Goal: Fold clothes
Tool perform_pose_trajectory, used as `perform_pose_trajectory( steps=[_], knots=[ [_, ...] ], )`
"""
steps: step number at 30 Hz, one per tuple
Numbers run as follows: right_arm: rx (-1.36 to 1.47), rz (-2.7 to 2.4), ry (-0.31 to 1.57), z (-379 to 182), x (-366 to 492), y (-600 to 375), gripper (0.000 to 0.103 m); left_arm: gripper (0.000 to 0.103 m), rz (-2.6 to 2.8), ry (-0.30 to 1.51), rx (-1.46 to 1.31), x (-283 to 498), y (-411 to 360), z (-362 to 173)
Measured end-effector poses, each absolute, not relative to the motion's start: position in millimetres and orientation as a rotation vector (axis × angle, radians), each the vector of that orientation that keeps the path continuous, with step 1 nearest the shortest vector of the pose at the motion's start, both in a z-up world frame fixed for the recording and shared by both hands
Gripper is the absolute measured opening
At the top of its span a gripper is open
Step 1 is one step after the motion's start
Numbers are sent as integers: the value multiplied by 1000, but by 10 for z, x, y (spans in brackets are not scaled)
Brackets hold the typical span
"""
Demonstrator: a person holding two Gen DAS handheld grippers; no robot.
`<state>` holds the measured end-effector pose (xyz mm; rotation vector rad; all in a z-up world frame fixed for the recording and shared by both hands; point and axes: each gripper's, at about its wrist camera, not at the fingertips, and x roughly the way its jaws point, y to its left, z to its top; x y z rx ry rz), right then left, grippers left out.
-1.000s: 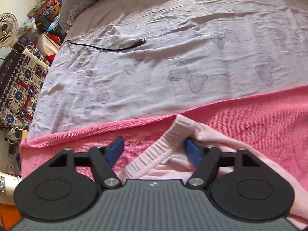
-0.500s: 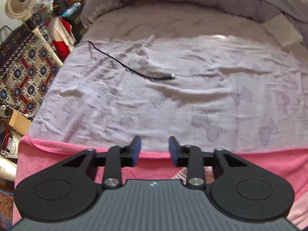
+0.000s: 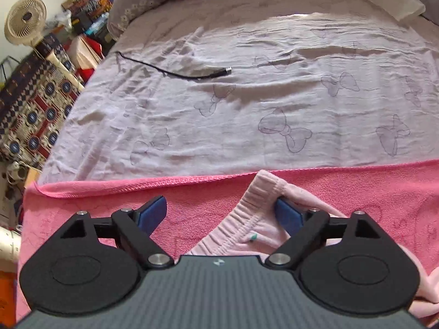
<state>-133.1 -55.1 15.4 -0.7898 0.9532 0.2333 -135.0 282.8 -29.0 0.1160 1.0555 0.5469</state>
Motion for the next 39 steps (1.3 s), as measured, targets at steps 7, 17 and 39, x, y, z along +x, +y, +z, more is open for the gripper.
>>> perform_pose_trajectory(
  steps=[7,17,39],
  knots=[
    [-470,168,1027,94,-698,-701,65,103,596,1057,299,-1265,2698,-535],
    [169,43,1130,-47,519,-1009,85,13,518,1018,233,-1212,2430,-493],
    [83,-108,953,30,362,-1541,78,66,669,1095,86,-1147,3199,-474]
  ],
)
